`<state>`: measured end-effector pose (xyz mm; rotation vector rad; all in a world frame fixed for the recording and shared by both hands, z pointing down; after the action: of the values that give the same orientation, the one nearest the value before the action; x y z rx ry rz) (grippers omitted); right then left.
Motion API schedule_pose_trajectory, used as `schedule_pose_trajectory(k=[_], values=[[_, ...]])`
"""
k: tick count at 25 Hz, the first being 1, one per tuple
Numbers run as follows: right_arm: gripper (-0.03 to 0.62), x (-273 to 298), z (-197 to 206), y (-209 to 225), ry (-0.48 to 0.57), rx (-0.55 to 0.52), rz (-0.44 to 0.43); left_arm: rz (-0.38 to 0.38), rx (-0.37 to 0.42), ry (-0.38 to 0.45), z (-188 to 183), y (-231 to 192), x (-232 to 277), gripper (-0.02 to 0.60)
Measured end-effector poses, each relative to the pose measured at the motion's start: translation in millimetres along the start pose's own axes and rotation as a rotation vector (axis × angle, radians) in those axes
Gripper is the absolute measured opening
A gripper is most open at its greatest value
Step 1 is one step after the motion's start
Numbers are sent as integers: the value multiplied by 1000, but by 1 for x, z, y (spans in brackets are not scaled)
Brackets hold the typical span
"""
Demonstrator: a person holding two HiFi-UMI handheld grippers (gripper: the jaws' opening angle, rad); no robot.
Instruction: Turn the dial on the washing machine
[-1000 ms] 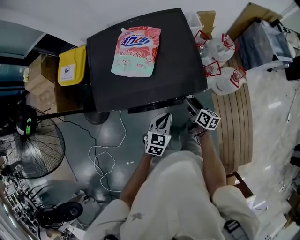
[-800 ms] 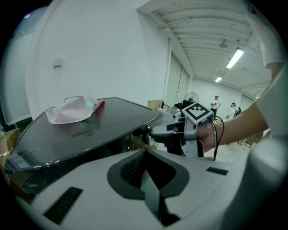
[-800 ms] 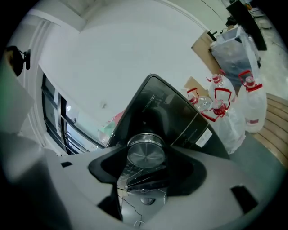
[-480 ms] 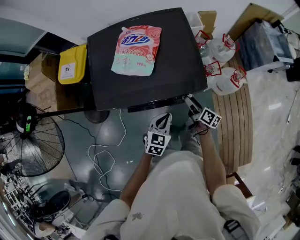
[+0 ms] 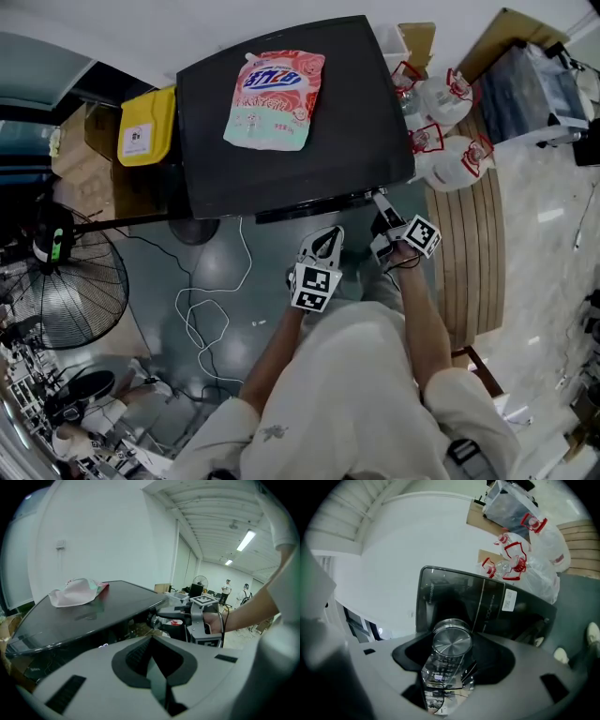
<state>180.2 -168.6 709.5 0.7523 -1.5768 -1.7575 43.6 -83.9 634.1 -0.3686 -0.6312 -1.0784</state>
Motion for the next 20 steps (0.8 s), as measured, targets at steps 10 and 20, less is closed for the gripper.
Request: schedule_pose_trajectory(k=[10, 20], values=[[283, -3, -1, 4, 19, -11, 23, -1, 3, -2, 3, 1, 0, 14], [363, -3, -6, -5, -150, -395, 174, 10, 13, 9, 0, -2, -2, 12]])
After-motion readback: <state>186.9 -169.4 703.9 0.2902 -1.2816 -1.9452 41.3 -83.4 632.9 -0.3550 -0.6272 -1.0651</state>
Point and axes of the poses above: the fingertips, and each gripper's own axes: x forward along the fingers, y to its right, z out of its underside, the point moved 3 cm from there along -x, backward along the fingers, and after that the axes turned 11 degrees about -z, right-handed, at the moved point
